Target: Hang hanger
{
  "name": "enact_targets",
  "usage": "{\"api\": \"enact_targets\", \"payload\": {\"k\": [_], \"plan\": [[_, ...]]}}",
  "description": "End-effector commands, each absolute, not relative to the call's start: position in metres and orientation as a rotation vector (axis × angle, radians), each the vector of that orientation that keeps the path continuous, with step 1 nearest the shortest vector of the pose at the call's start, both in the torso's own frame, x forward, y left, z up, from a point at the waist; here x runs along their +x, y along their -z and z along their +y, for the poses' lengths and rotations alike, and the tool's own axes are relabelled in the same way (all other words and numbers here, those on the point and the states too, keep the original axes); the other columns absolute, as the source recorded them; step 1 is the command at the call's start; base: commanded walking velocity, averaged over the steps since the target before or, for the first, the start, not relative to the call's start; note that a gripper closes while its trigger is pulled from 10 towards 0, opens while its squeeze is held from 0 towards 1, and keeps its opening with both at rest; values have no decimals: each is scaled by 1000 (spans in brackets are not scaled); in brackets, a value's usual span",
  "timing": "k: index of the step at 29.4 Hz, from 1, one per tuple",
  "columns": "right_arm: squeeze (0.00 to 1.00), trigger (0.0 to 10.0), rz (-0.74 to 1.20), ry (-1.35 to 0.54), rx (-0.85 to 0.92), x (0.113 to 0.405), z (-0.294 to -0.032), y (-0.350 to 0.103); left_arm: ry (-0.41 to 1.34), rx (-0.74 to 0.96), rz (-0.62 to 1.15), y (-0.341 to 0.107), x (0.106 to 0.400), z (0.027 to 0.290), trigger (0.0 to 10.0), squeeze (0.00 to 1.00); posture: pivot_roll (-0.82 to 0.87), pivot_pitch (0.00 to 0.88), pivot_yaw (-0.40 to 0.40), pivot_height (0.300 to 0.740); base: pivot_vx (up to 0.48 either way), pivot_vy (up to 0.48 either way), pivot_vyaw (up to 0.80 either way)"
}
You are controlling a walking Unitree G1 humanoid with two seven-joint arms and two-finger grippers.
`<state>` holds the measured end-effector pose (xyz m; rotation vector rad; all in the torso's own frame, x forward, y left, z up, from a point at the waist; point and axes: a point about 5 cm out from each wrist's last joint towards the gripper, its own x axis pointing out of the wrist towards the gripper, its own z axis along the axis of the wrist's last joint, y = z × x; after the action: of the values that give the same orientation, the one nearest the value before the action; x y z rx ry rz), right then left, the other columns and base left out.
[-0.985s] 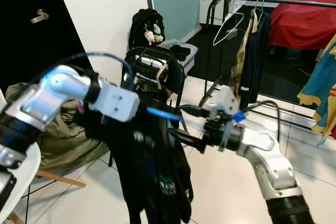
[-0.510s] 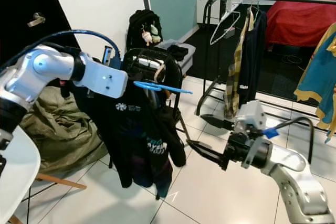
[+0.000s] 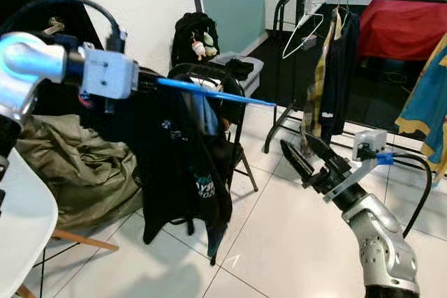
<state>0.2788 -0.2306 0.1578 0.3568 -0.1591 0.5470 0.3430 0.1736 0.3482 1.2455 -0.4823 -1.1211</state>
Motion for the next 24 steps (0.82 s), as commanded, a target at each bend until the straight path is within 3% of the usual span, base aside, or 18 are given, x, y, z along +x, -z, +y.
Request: {"api": "enact_targets", "payload": {"k": [1,2,4,5,6,7,15,24], "plan": [[0,10000,-168,-542,374,278,-231,-155,1128,1224,-546,-361,339,171,0,0,-89,0,113,740,0,0,0],[0,10000,-164,-557,366,276,-232,-155,1136,1200,-578,-368,337,171,1020,0,-91,0,115,740,0,0,0],[0,10000,-164,-557,366,276,-232,-155,1136,1200,-578,-368,337,171,1020,0,-91,0,115,740,0,0,0],[0,10000,-156,-602,352,273,-230,-156,1146,1172,-615,-376,335,170,3529,0,-91,0,115,740,0,0,0],[0,10000,-156,-602,352,273,-230,-156,1146,1172,-615,-376,335,170,3529,0,-91,0,115,740,0,0,0],[0,10000,-130,-710,312,264,-220,-155,1155,1142,-660,-384,332,167,10000,0,-94,0,116,740,0,0,0],[0,10000,-11,-929,190,245,-202,-147,1200,1088,-777,-403,322,165,10000,0,-94,0,117,740,0,0,0],[0,10000,12,-843,107,258,-209,-145,1241,1070,-839,-414,313,164,10000,0,-92,0,113,740,0,0,0]]}}
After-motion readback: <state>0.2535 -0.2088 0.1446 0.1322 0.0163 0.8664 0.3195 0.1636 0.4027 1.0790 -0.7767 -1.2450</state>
